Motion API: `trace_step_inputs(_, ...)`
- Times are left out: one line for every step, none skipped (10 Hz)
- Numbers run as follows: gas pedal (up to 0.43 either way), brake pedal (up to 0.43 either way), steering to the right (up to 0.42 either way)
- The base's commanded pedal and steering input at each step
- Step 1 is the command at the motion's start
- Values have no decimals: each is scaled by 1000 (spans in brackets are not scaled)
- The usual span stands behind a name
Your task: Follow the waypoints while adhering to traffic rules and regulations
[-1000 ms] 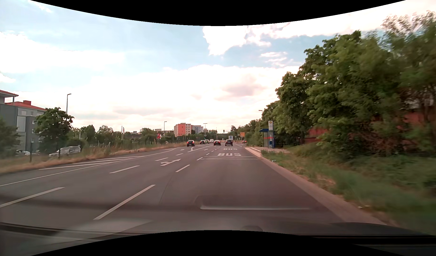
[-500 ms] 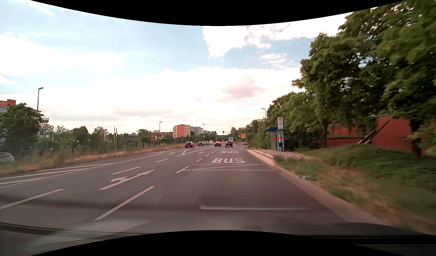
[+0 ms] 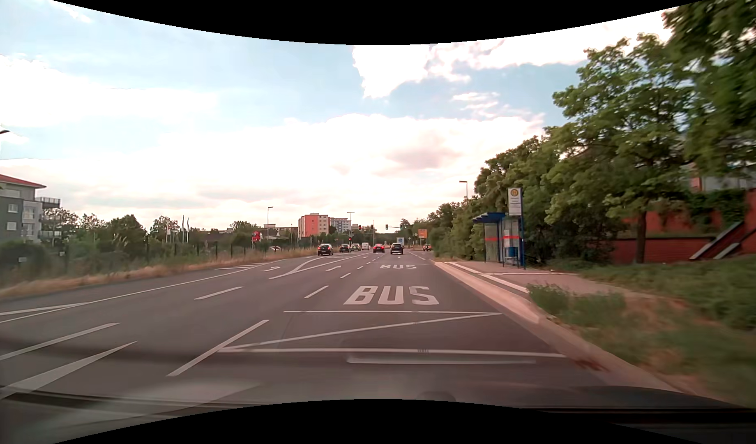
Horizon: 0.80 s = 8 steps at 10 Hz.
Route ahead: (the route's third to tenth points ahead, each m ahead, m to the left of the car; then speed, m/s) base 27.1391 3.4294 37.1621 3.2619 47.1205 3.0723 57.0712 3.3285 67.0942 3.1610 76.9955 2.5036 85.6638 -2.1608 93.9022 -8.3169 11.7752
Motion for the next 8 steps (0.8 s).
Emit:
trace_step_inputs(0, 0, -4)
trace_step_inputs(0, 0, -4)
trace_step_inputs(0, 0, -4)
trace_step_inputs(0, 0, -4)
trace_step_inputs(0, 0, -4)
trace_step_inputs(0, 0, -4)
trace_step_inputs(0, 0, -4)
trace_step_inputs(0, 0, -3)
